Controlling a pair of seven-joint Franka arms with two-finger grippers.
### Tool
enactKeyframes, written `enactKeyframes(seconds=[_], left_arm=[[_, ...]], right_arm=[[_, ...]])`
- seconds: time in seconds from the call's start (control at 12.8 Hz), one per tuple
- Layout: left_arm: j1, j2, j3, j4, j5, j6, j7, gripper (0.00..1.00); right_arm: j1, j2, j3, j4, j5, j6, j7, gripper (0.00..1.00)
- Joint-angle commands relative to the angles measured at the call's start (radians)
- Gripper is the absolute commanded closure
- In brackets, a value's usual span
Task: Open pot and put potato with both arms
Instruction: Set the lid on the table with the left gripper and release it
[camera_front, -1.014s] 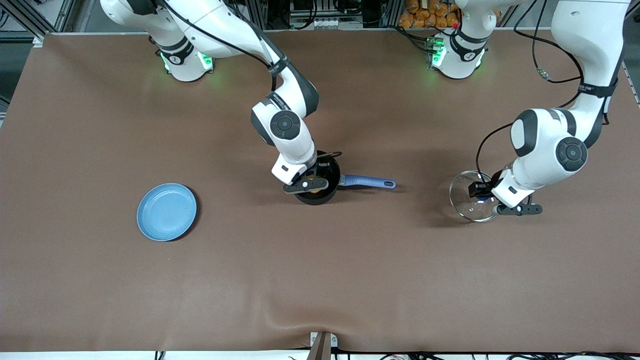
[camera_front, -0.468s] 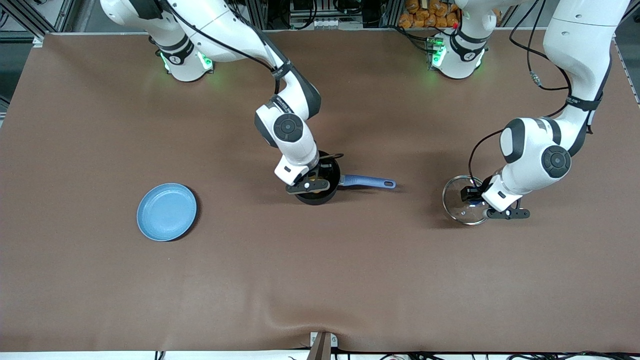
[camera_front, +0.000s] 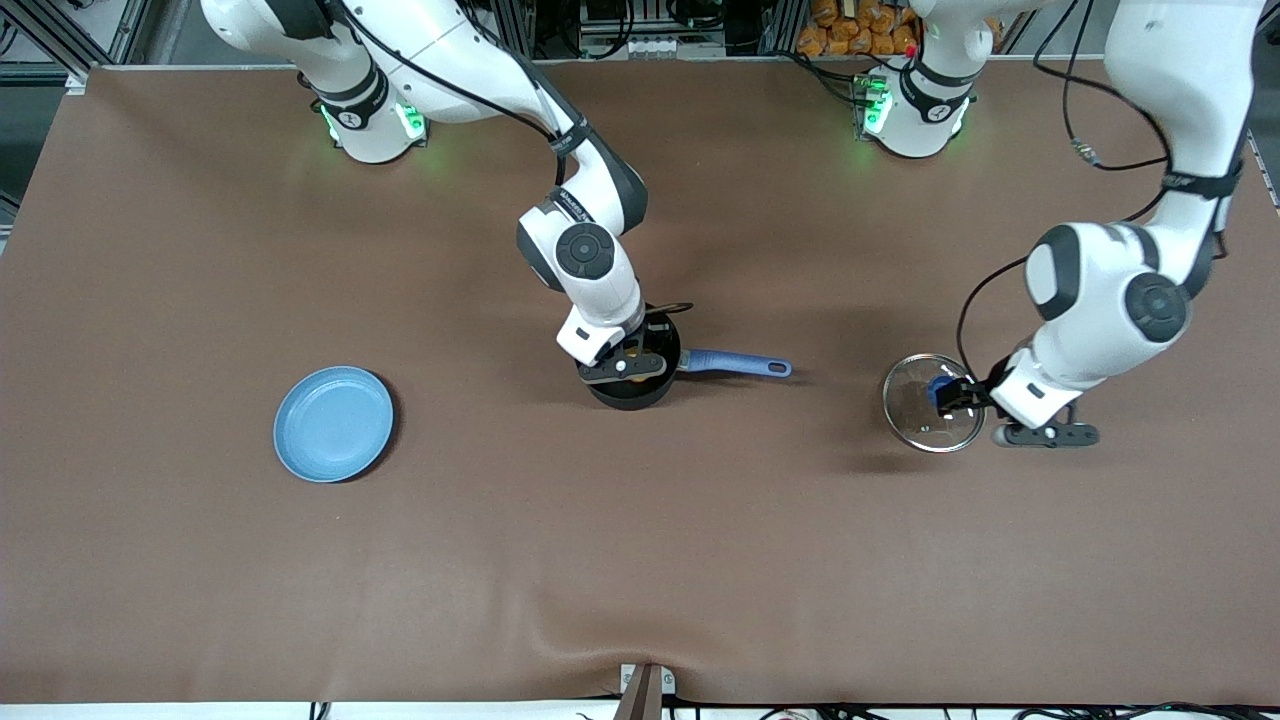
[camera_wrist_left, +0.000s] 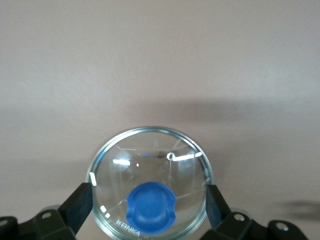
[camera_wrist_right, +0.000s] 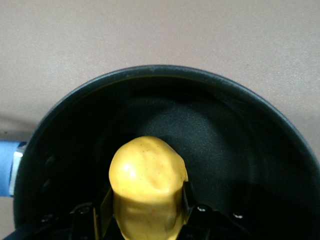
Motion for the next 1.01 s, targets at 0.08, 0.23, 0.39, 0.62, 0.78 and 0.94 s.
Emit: enactKeyframes(seconds=[0.08, 0.23, 0.39, 0.62, 0.78, 0.94], left_arm=[[0.002, -0.145, -0.003, 0.187, -0.007, -0.324, -0.007, 0.00], [0.011, -0.191, 0.012, 0.371, -0.005, -0.557, -0.007, 0.00], [0.023, -0.185, 0.016, 0.558, -0.007, -0.751, -0.009, 0.00], [0.020, -0.209, 0.011, 0.594, -0.010, -0.825, -0.007, 0.00], [0.023, -0.272, 0.017, 0.594, -0.008, -0.860, -0.010, 0.00], [0.022, -0.298, 0.020, 0.588, -0.005, -0.873, -0.009, 0.00]], right_arm=[[0.013, 0.020, -0.010, 0.027, 0.015, 0.009, 0.045, 0.45], [0.013, 0.014, -0.010, 0.032, 0.013, 0.009, 0.044, 0.00], [0.003, 0.000, -0.012, 0.044, 0.012, -0.003, 0.038, 0.00], [-0.013, -0.049, -0.022, 0.058, 0.004, -0.066, 0.032, 0.00], [-0.038, -0.109, -0.032, 0.075, -0.002, -0.156, 0.022, 0.00], [-0.076, -0.176, -0.033, 0.084, -0.004, -0.251, -0.011, 0.00]])
